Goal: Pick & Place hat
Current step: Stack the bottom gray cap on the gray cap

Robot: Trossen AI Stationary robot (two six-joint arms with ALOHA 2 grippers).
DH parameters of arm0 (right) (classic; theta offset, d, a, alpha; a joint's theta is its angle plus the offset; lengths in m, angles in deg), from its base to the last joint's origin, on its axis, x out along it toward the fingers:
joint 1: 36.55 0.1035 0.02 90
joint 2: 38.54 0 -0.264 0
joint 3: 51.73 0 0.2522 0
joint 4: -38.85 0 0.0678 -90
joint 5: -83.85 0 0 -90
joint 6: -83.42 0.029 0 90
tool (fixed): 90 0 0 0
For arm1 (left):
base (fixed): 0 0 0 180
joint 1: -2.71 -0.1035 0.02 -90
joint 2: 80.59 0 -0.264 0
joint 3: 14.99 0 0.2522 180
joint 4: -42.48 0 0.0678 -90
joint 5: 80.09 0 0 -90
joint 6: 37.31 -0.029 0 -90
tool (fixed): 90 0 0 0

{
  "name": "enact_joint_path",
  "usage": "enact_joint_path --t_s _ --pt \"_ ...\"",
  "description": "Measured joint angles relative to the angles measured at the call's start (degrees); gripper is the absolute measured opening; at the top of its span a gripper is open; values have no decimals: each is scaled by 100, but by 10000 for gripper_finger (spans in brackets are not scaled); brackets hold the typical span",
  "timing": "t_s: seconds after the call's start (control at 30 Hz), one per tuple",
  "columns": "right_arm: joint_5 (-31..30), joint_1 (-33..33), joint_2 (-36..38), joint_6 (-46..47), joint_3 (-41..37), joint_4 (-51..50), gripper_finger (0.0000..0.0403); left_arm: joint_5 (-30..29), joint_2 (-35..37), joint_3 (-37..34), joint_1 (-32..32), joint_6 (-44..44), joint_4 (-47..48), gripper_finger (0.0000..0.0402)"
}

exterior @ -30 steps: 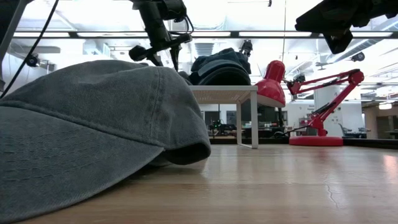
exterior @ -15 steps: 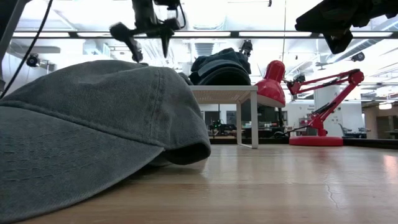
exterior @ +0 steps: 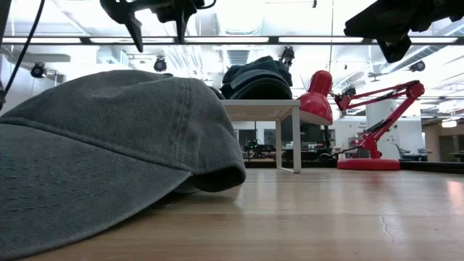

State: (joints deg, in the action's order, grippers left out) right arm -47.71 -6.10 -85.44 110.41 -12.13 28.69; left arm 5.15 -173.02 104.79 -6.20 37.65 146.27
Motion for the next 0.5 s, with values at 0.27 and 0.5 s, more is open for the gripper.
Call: enact_joint_path --t_s 0.27,0.5 --pt "-1 0 0 0 0 -1 52 -37 0 -577 922 410 -15 383" --pt "-1 0 0 0 0 -1 52 -56 0 -977 1633 1087 -582 383"
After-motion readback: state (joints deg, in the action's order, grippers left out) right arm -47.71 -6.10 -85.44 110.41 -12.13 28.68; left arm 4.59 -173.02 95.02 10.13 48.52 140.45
